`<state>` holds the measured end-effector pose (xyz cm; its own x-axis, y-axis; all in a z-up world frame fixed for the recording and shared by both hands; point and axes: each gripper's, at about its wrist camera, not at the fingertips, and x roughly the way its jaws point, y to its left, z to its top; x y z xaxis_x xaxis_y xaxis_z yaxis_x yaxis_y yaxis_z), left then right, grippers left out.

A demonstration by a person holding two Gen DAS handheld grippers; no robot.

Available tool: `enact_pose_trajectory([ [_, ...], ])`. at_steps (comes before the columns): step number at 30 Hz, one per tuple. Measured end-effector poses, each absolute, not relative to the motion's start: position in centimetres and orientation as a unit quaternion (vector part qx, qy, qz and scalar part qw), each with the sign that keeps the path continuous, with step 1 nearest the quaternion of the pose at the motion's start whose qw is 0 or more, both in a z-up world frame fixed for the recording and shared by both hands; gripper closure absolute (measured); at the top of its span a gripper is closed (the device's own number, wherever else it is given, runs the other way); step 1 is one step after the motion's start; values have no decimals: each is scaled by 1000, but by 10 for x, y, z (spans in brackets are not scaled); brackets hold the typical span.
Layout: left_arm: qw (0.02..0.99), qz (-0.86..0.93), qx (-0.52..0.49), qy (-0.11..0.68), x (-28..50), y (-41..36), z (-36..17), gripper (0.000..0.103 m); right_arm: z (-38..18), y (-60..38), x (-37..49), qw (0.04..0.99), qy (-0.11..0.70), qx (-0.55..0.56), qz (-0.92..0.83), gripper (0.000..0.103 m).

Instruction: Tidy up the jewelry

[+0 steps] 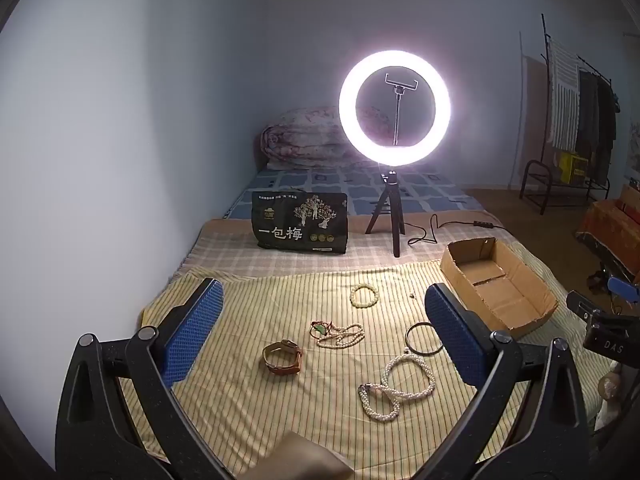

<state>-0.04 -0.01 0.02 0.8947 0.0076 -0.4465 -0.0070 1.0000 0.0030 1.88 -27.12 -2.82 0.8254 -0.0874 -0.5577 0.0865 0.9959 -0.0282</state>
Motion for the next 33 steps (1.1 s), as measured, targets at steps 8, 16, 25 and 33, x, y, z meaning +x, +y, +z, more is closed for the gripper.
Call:
enact_pose_trajectory([
  [8, 974, 7, 9, 227, 1, 0, 1, 0, -25, -275, 18, 956, 290, -3, -44, 0],
  [16, 975, 4, 11, 224, -5, -1, 8, 0, -26, -271, 16, 957, 288, -7, -45, 0],
  [25, 975, 2, 11, 223, 1, -3, 5, 0, -28, -271, 17, 956, 289, -7, -45, 0],
  [33, 976, 4, 11, 218, 0, -4, 6, 0, -27, -270, 17, 956, 290, -7, -45, 0],
])
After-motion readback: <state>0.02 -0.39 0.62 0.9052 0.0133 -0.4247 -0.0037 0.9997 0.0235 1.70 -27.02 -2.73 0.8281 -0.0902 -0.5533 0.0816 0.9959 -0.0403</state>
